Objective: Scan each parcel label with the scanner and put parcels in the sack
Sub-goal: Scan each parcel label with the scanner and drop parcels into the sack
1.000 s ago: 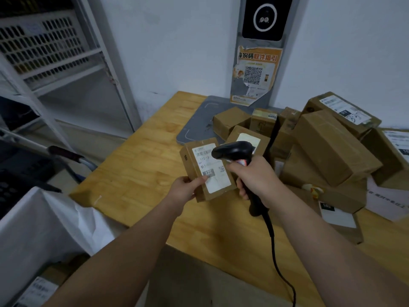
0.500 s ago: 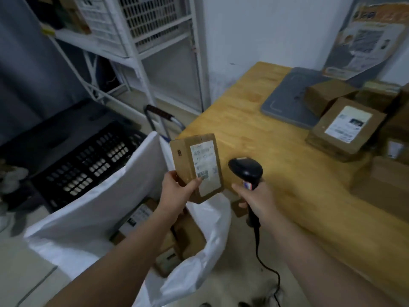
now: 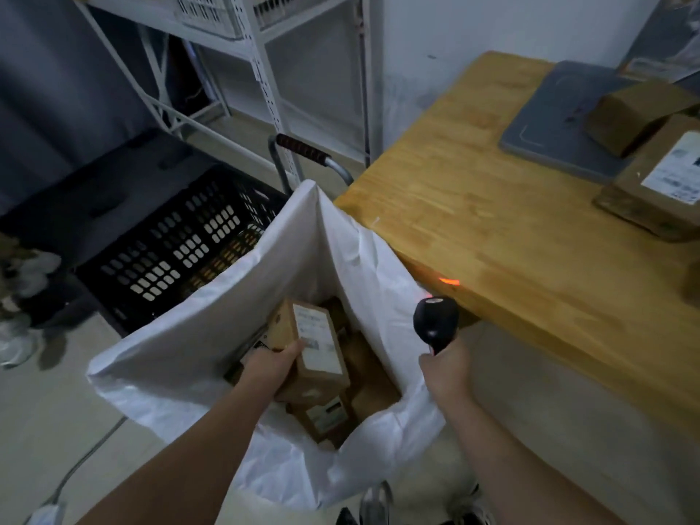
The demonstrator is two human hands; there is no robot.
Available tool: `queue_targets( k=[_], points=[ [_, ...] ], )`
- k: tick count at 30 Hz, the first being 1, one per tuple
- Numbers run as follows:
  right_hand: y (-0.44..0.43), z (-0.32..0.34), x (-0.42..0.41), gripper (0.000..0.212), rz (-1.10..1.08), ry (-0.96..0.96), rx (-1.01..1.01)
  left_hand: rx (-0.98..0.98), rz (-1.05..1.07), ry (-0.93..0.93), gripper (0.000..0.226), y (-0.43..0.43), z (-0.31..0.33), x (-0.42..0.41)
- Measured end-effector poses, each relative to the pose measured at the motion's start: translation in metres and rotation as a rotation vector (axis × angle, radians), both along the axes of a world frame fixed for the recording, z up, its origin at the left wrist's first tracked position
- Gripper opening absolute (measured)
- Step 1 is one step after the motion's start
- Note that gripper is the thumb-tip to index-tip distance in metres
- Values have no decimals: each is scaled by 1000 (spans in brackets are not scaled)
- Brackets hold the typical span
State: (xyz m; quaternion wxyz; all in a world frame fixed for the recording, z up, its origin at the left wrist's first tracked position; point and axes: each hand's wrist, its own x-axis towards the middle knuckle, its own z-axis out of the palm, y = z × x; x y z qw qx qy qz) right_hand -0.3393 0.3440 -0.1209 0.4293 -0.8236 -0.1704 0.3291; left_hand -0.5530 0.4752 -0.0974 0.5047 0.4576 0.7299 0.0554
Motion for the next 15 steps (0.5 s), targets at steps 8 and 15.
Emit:
queue_targets(
  k=[8, 15],
  points=[
    [-41, 43, 16, 48, -220, -112, 241, -10, -230, 105, 74, 14, -4, 22],
    [-41, 58, 11, 40, -138, -172, 249, 249, -1013, 688, 75, 4, -7, 20]
  ],
)
